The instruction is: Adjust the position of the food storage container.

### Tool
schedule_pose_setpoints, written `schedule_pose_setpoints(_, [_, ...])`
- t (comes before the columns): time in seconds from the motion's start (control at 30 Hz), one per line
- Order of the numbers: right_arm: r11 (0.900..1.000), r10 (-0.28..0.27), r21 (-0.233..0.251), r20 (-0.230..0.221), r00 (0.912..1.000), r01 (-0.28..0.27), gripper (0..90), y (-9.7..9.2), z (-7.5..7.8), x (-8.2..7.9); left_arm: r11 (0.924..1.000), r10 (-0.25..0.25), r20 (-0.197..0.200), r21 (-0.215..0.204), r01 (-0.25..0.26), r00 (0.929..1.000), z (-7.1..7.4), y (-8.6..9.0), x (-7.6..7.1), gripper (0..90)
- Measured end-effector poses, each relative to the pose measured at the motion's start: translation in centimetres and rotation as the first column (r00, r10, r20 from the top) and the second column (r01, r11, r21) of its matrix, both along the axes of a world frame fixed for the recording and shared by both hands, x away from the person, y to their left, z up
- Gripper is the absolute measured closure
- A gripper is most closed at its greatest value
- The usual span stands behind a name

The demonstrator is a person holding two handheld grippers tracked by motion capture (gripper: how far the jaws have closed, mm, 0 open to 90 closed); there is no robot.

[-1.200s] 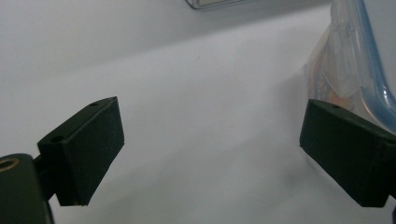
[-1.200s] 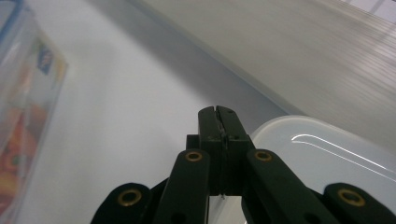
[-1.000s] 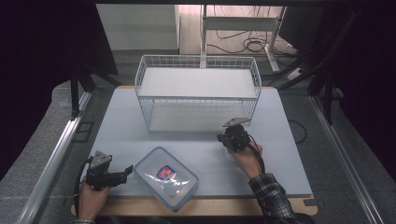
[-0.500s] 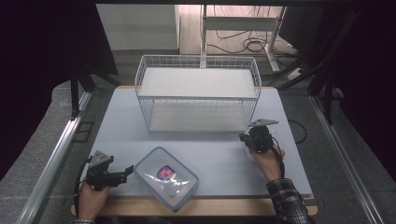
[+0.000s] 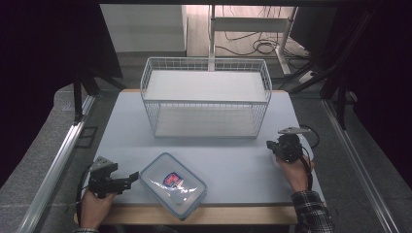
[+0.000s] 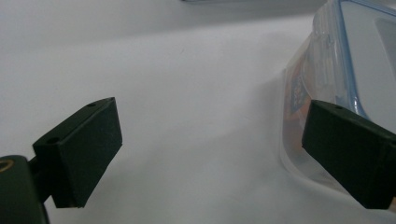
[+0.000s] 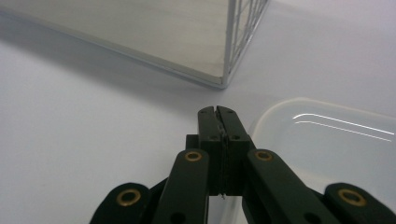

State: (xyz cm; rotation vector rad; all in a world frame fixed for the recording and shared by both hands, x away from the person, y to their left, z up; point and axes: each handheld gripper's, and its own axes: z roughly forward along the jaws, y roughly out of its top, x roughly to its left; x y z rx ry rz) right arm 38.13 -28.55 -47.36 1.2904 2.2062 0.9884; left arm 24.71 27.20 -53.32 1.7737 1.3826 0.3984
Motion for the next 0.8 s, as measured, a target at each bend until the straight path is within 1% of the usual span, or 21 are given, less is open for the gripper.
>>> schedule_pose_setpoints(0.03, [1.0, 0.007, 0.006, 0.007, 1.0, -0.007, 87.7, 0.1, 0.1, -0.2, 0.9999, -0.006, 0.006, -0.009, 0.006, 1.0, 0.1, 0.0, 0.0, 3.3])
schedule_pose_setpoints(0.07, [0.9998, 0.016, 0.01, 0.012, 0.9998, -0.016, 87.3, 0.3, 0.3, -0.4, 0.9999, -0.006, 0.006, -0.009, 0.006, 1.0, 0.1, 0.0, 0.0, 3.7])
schedule_pose_setpoints(0.1, [0.9996, 0.026, 0.013, 0.018, 0.9995, -0.027, 87.0, 0.5, 0.4, -0.7, 0.9998, -0.017, 0.011, -0.006, 0.017, 0.9998, 0.2, 0.0, -0.1, 4.8])
schedule_pose_setpoints(0.13, [0.999, 0.037, 0.024, 0.026, 0.999, -0.037, 87.0, 0.7, 0.6, -1.0, 0.9997, -0.019, 0.01, 0.016, 0.018, 0.9998, 0.3, -0.2, -0.2, 5.9])
schedule_pose_setpoints(0.17, [0.9981, 0.052, 0.033, 0.032, 0.9981, -0.053, 87.0, 1.0, 0.7, -1.3, 0.9992, -0.027, 0.011, 0.031, 0.026, 0.9996, 0.4, -0.3, -0.2, 9.2])
schedule_pose_setpoints(0.2, [0.9981, 0.052, 0.033, 0.032, 0.9981, -0.053, 87.0, 1.0, 0.7, -1.3, 0.9992, -0.027, 0.011, 0.031, 0.026, 0.9996, 0.4, -0.3, -0.2, 14.4])
schedule_pose_setpoints(0.23, [0.9956, 0.085, 0.036, 0.041, 0.9955, -0.086, 87.4, 1.7, 0.9, -2.2, 0.9984, -0.046, 0.013, 0.034, 0.046, 0.9989, 0.6, -0.5, -0.4, 19.8])
schedule_pose_setpoints(0.27, [0.9943, 0.097, 0.04, 0.041, 0.9944, -0.099, 87.8, 2.0, 0.9, -2.4, 0.9974, -0.067, 0.011, 0.027, 0.067, 0.9977, 0.8, -0.6, -0.5, 26.9])
schedule_pose_setpoints(0.3, [0.9922, 0.113, 0.047, 0.043, 0.9927, -0.115, 88.4, 2.3, 0.9, -2.8, 0.9961, -0.085, 0.012, 0.024, 0.085, 0.9963, 0.9, -0.7, -0.6, 35.8])
schedule_pose_setpoints(0.33, [0.9922, 0.113, 0.047, 0.043, 0.9927, -0.115, 88.4, 2.3, 0.9, -2.8, 0.9961, -0.085, 0.012, 0.024, 0.085, 0.9963, 0.9, -0.7, -0.6, 42.0])
schedule_pose_setpoints(0.37, [0.9872, 0.144, 0.064, 0.043, 0.9887, -0.146, 89.0, 3.1, 1.0, -3.7, 0.994, -0.104, 0.004, 0.032, 0.104, 0.9945, 1.0, -1.0, -0.7, 50.3])
schedule_pose_setpoints(0.43, [0.9822, 0.168, 0.079, 0.04, 0.985, -0.171, 89.2, 3.7, 0.9, -4.5, 0.9896, -0.135, -0.001, 0.05, 0.135, 0.9908, 1.0, -1.3, -0.7, 61.1])
schedule_pose_setpoints(0.47, [0.9822, 0.168, 0.079, 0.04, 0.985, -0.171, 89.2, 3.7, 0.9, -4.5, 0.9896, -0.135, -0.001, 0.05, 0.135, 0.9908, 1.0, -1.3, -0.7, 66.8])
schedule_pose_setpoints(0.5, [0.9762, 0.199, 0.08, 0.04, 0.9792, -0.201, 89.3, 4.4, 0.9, -5.5, 0.9849, -0.165, -0.014, 0.05, 0.166, 0.9862, 1.0, -1.7, -0.7, 72.0])
schedule_pose_setpoints(0.53, [0.9762, 0.199, 0.08, 0.04, 0.9792, -0.201, 89.3, 4.4, 0.9, -5.5, 0.9849, -0.165, -0.014, 0.05, 0.166, 0.9862, 1.0, -1.7, -0.7, 75.8])
schedule_pose_setpoints(0.57, [0.9733, 0.21, 0.087, 0.036, 0.977, -0.213, 89.3, 4.6, 0.8, -5.8, 0.9835, -0.176, -0.016, 0.041, 0.176, 0.9843, 1.0, -1.9, -0.7, 75.8])
schedule_pose_setpoints(0.6, [0.9632, 0.247, 0.105, 0.019, 0.9688, -0.248, 89.3, 5.3, 0.5, -6.9, 0.981, -0.185, -0.022, 0.053, 0.186, 0.9824, 1.1, -2.3, -0.7, 83.7])
schedule_pose_setpoints(0.63, [0.9603, 0.258, 0.106, 0.015, 0.966, -0.258, 89.3, 5.6, 0.4, -7.2, 0.9789, -0.193, -0.023, 0.063, 0.194, 0.9809, 1.2, -2.4, -0.7, 85.5])
schedule_pose_setpoints(0.7, [0.9503, 0.291, 0.116, 0.0, 0.9568, -0.289, 89.3, 6.3, 0.1, -8.2, 0.9782, -0.198, -0.024, 0.06, 0.199, 0.9799, 1.2, -2.5, -0.7, 88.8])
schedule_pose_setpoints(0.73, [0.9446, 0.307, 0.124, -0.008, 0.9516, -0.304, 89.3, 6.6, 0.0, -8.7, 0.9782, -0.198, -0.024, 0.06, 0.199, 0.9799, 1.2, -2.5, -0.7, 89.8])
schedule_pose_setpoints(0.8, [0.9301, 0.345, 0.144, -0.028, 0.9381, -0.338, 89.4, 7.5, -0.3, -9.7, 0.979, -0.195, -0.027, 0.055, 0.196, 0.9805, 1.2, -2.5, -0.7, 89.8])
